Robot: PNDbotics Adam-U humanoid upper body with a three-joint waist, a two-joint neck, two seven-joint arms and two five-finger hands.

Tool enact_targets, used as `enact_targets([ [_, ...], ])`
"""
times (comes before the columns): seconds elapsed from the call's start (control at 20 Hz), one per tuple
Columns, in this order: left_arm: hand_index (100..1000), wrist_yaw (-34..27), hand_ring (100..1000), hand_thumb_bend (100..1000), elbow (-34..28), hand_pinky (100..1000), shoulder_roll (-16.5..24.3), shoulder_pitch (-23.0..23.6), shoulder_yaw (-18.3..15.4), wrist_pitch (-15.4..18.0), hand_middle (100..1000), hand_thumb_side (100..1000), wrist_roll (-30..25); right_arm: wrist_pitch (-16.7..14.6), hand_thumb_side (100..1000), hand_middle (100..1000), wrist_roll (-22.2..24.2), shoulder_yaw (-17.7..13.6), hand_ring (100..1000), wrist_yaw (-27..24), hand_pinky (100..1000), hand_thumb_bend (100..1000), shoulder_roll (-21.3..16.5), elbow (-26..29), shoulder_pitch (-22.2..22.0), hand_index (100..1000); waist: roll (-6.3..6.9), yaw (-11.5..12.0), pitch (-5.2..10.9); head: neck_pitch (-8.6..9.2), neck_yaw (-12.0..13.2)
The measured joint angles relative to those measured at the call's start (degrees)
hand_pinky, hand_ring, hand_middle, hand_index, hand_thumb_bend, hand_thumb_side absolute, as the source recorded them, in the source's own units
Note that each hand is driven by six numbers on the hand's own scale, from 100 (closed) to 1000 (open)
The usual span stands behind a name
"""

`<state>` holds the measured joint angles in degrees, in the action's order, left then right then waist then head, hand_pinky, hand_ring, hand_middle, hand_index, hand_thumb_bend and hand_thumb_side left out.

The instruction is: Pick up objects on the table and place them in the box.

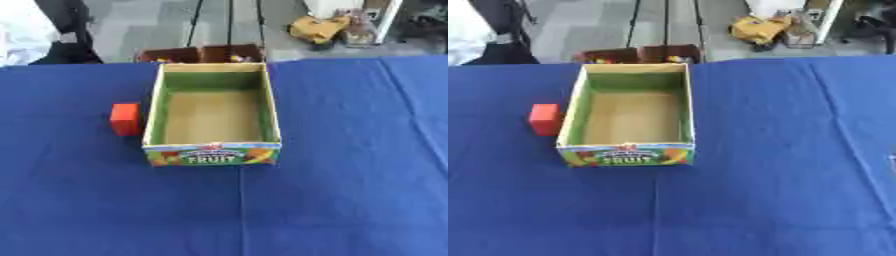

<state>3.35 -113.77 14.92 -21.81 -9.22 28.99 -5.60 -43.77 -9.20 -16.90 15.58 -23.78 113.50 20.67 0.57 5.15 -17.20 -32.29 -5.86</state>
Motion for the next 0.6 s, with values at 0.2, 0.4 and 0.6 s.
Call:
enact_targets([
  [0.2,991,4.3,806,100,0.0,715,2.3,-0.3,0.0,0.5,834,870,0.4,-0.1,1000,666,0.1,0.0,808,0.0,664,254,-0.2,0.0,0.0,829,0.0,0.0,-0.04,-0.14,0.0],
  [0.4,996,9.2,799,100,0.0,697,5.2,-0.9,0.0,-1.0,840,832,1.1,0.0,1000,665,0.2,0.4,809,0.0,665,257,-0.3,0.0,0.0,830,0.04,0.0,-0.04,-0.18,0.0],
  [0.6,1000,13.3,791,100,0.0,662,10.0,-2.1,0.7,-4.5,857,724,0.5,0.2,1000,665,0.4,0.4,808,0.0,665,255,-0.7,0.0,0.0,829,0.48,-0.4,-0.04,0.06,0.1],
])
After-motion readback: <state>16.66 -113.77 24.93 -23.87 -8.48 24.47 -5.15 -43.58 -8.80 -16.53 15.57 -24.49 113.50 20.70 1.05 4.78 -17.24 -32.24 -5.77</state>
